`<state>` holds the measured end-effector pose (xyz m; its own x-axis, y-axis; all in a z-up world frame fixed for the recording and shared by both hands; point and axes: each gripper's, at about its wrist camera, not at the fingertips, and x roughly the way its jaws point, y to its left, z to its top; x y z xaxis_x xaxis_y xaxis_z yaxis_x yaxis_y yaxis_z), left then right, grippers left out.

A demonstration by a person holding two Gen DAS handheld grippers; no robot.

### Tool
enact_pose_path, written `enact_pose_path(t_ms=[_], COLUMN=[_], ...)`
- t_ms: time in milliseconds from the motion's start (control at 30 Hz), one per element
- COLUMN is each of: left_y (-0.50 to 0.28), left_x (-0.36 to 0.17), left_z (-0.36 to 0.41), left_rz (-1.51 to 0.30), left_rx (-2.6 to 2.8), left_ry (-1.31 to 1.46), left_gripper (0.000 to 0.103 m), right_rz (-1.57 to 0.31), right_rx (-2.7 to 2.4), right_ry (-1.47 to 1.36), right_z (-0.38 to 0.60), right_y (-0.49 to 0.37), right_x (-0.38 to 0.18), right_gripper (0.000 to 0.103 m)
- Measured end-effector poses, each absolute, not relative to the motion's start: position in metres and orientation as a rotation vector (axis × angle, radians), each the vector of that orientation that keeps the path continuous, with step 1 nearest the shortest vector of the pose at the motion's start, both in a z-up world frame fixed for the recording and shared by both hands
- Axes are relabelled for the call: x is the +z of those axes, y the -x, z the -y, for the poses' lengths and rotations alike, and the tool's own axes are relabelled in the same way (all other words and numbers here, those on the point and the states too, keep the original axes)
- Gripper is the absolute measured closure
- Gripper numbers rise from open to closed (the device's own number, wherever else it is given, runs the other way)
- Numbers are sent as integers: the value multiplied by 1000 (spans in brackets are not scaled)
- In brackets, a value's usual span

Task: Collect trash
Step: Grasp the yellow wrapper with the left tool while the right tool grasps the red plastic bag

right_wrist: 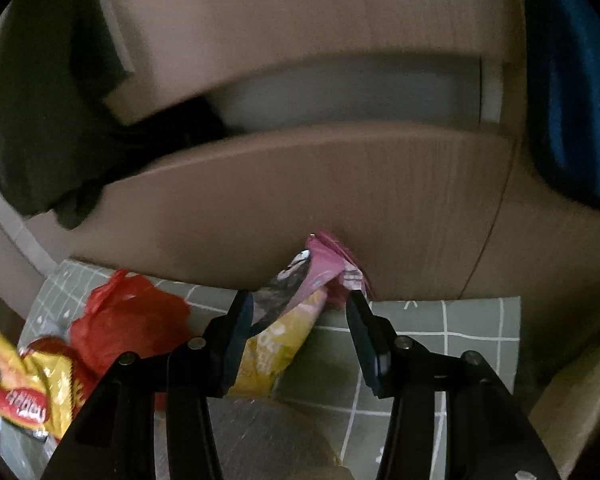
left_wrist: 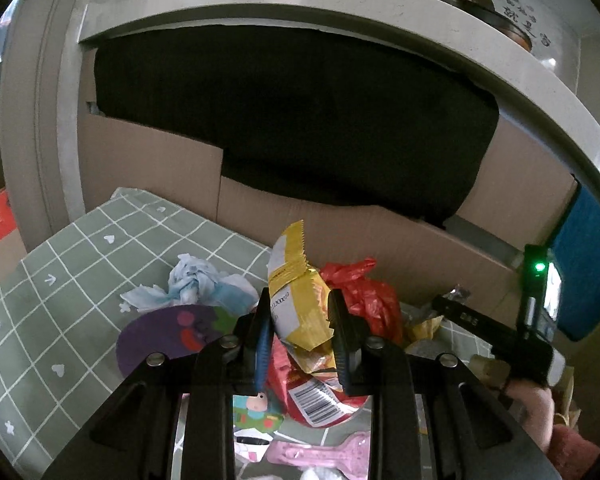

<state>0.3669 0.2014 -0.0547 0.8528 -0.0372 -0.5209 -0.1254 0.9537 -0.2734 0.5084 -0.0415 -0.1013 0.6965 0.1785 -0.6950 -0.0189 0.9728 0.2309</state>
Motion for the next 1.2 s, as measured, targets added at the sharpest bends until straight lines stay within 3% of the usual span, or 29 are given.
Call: enact_pose_path(t_ms=[167, 200, 233, 267, 333, 433, 900, 967, 1033, 1067, 1200], left_y=[-370, -371, -371, -371, -371, -371, -366, -365, -365, -367, -368], left_x=[-61, -62, -62, -63, -63, -65, -52, -51, -52, -54, -60], left_z=[-200, -200, -199, -199, -198, -196, -194, -196, -199, -201, -208], left_rz=[-564, -566, -569, -570, -571, -574, -538, -536, -541, -550, -570], left_rx=[47, 46, 44, 43, 41, 36, 26, 32, 32, 29, 33], left_ry=[311, 312, 312, 310, 306, 296, 315, 318, 324, 327, 333], left_gripper=[76, 76, 76, 76, 76, 76, 77, 77, 77, 77, 76], right_rz=[-829, -826, -821, -818, -778, -716, -647, -666, -709, -717, -734], right_rx=[111, 124, 150, 163, 177, 208, 318, 333, 343, 340, 300], right_ry=[-216, -210, -204, -183, -96, 15, 48, 35, 36, 30, 19], right_z=[44, 43, 40, 38, 27, 10, 6, 5, 4, 4, -3], right_y=[-518, -518, -518, -517, -507, -489, -431, -432, -437, -440, -453], right_x=[-110, -109, -107, -105, -95, -80, -38, -43, -50, -54, -69], right_gripper=[56, 62, 75, 77, 91, 95, 95, 92, 72, 69, 68])
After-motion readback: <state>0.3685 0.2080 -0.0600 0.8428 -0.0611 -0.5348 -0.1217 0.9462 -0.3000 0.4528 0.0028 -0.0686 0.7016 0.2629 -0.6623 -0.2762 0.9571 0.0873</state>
